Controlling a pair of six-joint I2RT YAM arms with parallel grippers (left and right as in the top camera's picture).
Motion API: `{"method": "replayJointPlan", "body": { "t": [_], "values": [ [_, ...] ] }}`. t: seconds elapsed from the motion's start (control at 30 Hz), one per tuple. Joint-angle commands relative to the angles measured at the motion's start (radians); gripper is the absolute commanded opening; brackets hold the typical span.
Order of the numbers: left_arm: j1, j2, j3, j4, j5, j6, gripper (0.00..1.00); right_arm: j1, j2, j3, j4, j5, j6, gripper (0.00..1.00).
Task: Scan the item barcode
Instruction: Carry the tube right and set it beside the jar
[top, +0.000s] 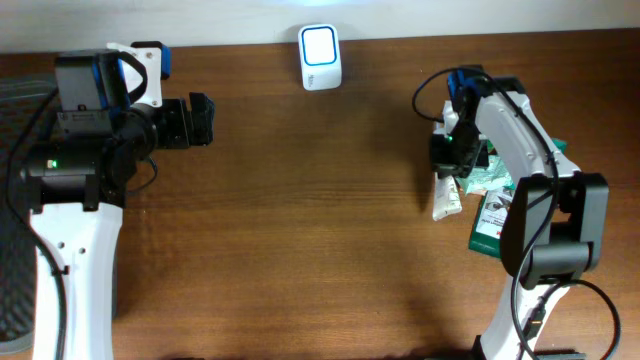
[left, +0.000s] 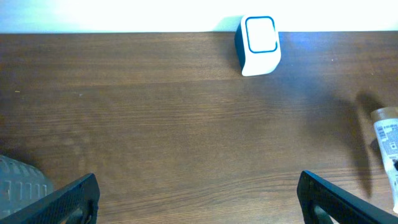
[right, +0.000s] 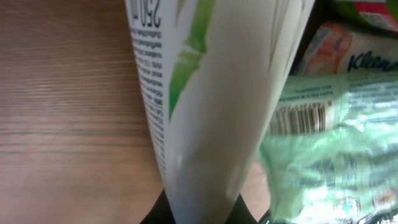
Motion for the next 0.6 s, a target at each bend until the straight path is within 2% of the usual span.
{"method": "replayJointPlan", "body": {
  "t": [0.0, 0.03, 0.1, 0.17, 0.23, 0.33, 0.57],
  "values": [
    [0.006, -0.01, 0.014, 0.001, -0.004, 0.012, 0.99, -0.006, -0.007, -0.042, 0.038, -0.01, -0.064, 0.2],
    [0.006, -0.01, 0.014, 0.001, -0.004, 0.012, 0.99, -0.006, -0.007, -0.046, 0.043, -0.009, -0.076, 0.25],
    [0.006, -0.01, 0.014, 0.001, -0.004, 0.012, 0.99, -0.006, -0.007, -0.047, 0.048, -0.009, -0.077, 0.46],
    [0.006, -0.01, 0.014, 0.001, -0.004, 0.012, 0.99, -0.006, -0.007, -0.045, 0.051, -0.009, -0.077, 0.57],
    [0.006, -0.01, 0.014, 0.001, -0.004, 0.012, 0.99, -0.006, -0.008, -0.027, 0.047, -0.01, -0.077, 0.62],
    [0.006, -0.01, 0.014, 0.001, -0.004, 0.012, 0.99, -0.006, -0.009, 0.038, 0.001, -0.01, -0.077, 0.63],
    [0.006, -0.01, 0.014, 0.001, -0.004, 0.012, 0.99, -0.005, -0.042, 0.392, -0.225, -0.01, -0.077, 0.72]
  ]
}}
